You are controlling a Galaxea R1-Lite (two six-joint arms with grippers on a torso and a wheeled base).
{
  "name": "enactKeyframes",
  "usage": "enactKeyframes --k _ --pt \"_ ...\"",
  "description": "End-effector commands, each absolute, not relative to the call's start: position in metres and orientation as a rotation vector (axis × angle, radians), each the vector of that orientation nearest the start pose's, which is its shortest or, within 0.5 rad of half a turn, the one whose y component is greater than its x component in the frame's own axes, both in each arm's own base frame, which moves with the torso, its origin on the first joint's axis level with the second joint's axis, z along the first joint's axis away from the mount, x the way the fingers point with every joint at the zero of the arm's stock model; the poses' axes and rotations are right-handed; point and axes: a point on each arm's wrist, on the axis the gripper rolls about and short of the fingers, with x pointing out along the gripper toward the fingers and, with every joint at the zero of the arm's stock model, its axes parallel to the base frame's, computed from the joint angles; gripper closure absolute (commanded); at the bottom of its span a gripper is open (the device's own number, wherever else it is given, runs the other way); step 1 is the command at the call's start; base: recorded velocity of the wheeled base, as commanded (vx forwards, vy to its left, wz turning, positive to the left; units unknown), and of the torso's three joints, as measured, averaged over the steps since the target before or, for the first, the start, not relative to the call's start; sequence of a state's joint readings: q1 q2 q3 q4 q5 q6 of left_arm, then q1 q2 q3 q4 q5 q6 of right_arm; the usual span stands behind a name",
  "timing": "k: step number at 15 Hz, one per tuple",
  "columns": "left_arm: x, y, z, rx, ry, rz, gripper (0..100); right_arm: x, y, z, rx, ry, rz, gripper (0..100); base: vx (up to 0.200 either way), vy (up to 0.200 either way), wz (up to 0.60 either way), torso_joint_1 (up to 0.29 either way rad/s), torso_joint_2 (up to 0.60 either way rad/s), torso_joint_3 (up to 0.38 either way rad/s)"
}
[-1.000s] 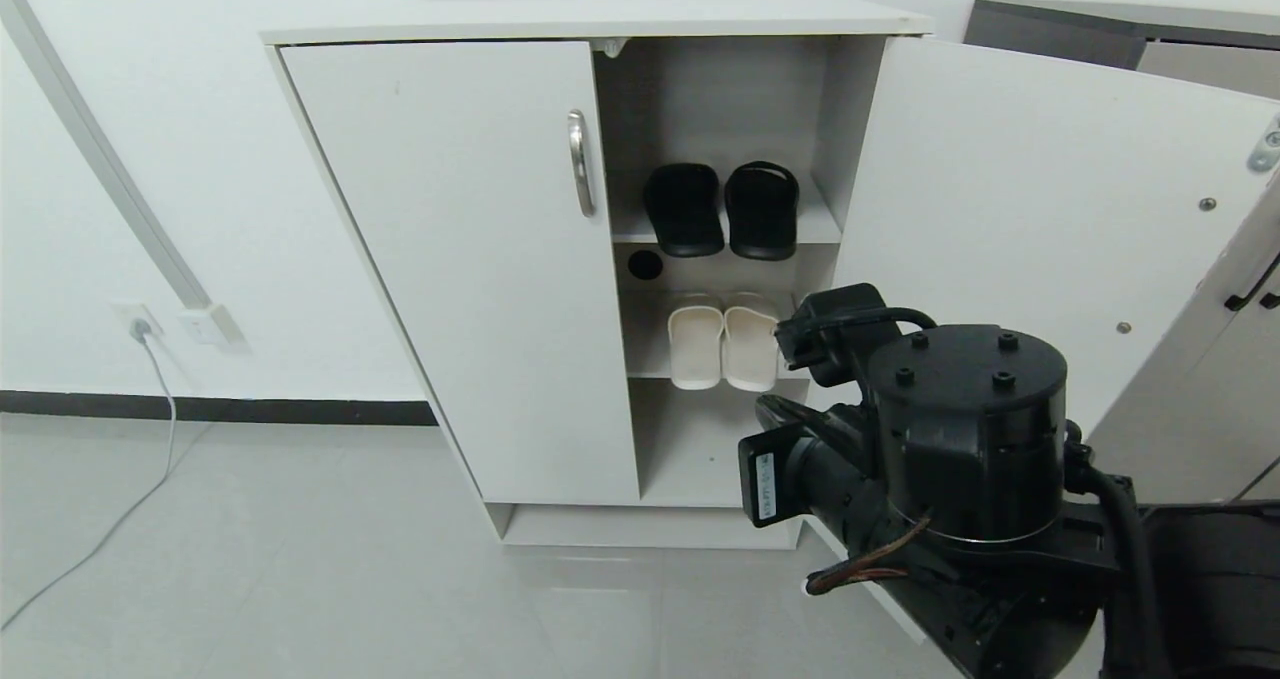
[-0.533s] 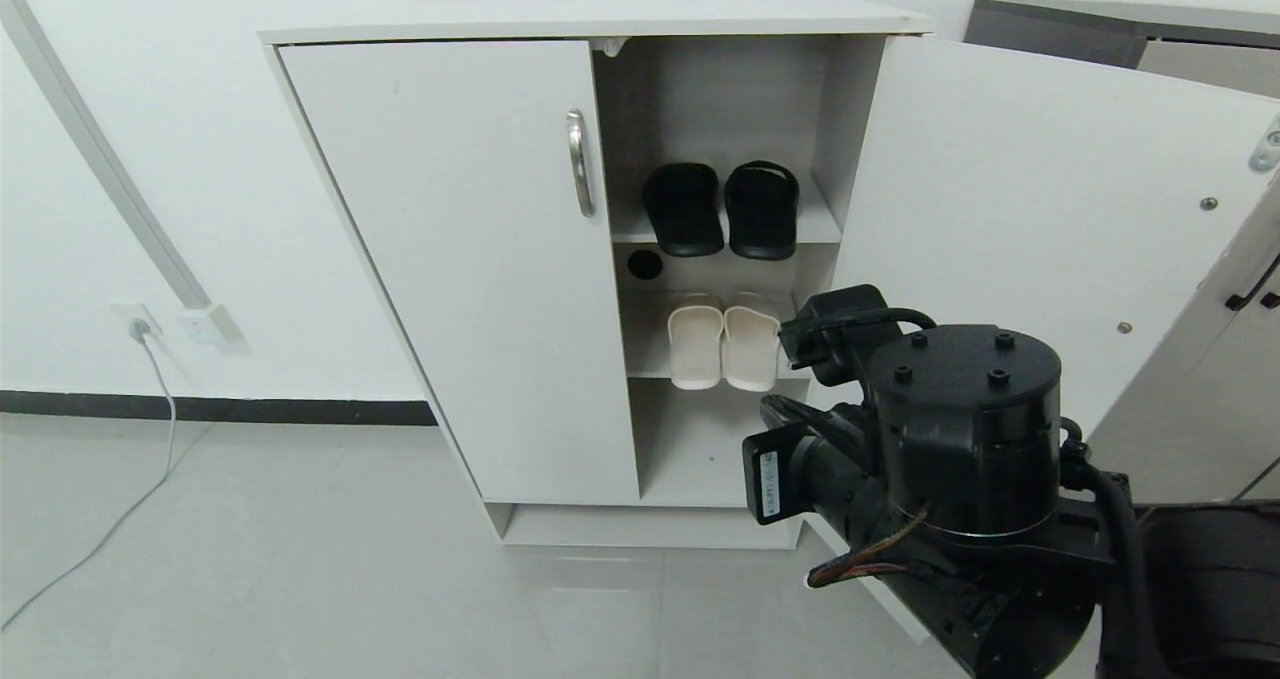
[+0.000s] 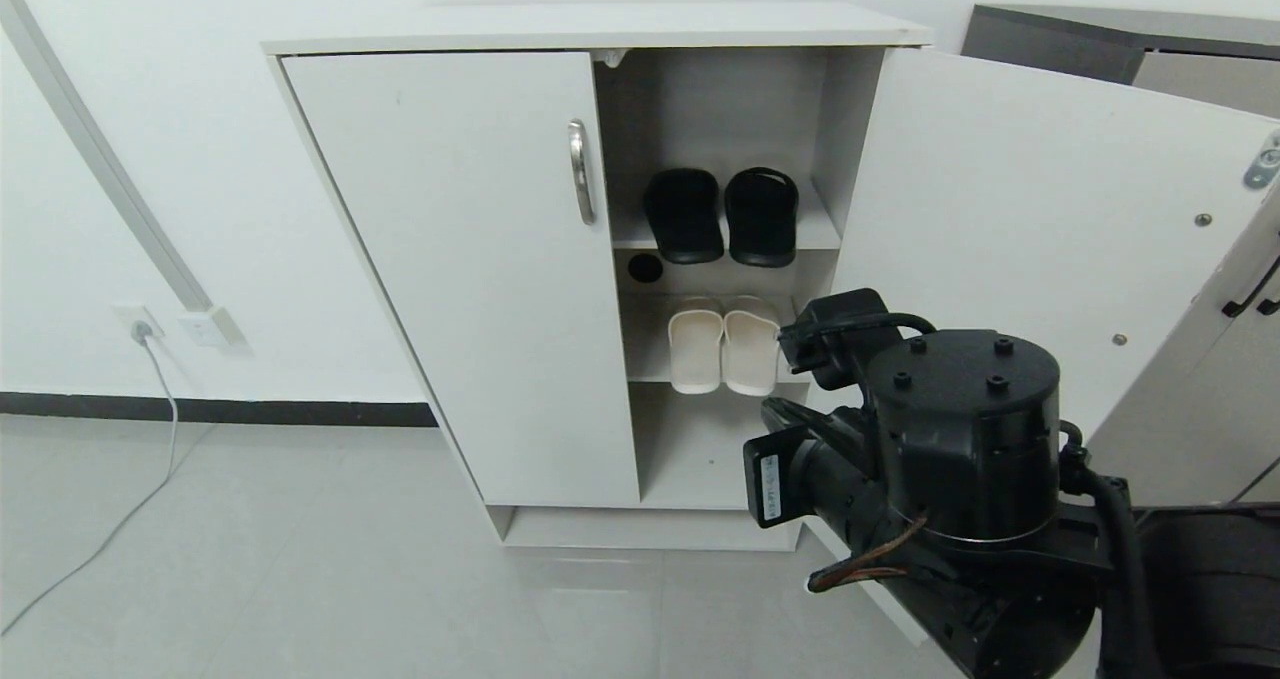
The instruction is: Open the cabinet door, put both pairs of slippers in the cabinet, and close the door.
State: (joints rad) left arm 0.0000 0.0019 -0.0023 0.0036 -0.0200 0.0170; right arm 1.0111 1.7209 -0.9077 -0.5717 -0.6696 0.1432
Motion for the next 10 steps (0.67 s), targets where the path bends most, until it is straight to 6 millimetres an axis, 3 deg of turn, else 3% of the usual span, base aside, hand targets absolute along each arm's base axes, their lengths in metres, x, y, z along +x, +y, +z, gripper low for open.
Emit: enactKeyframes --k 1,10 --pt "-0.0228 -0.0004 0.0755 0.017 0.004 -0.02 100 0.1802 0.2585 0.1973 -0.045 0.188 0.323 100 0.0 0.0 0.0 0.012 -0.07 -0.334" --pt "-0.0228 -0.0004 0.0753 0.017 0.006 -0.02 100 0.1816 0.2571 0.1977 -0.05 0.186 0.318 100 0.0 0.0 0.0 0.085 -0.48 -0.356"
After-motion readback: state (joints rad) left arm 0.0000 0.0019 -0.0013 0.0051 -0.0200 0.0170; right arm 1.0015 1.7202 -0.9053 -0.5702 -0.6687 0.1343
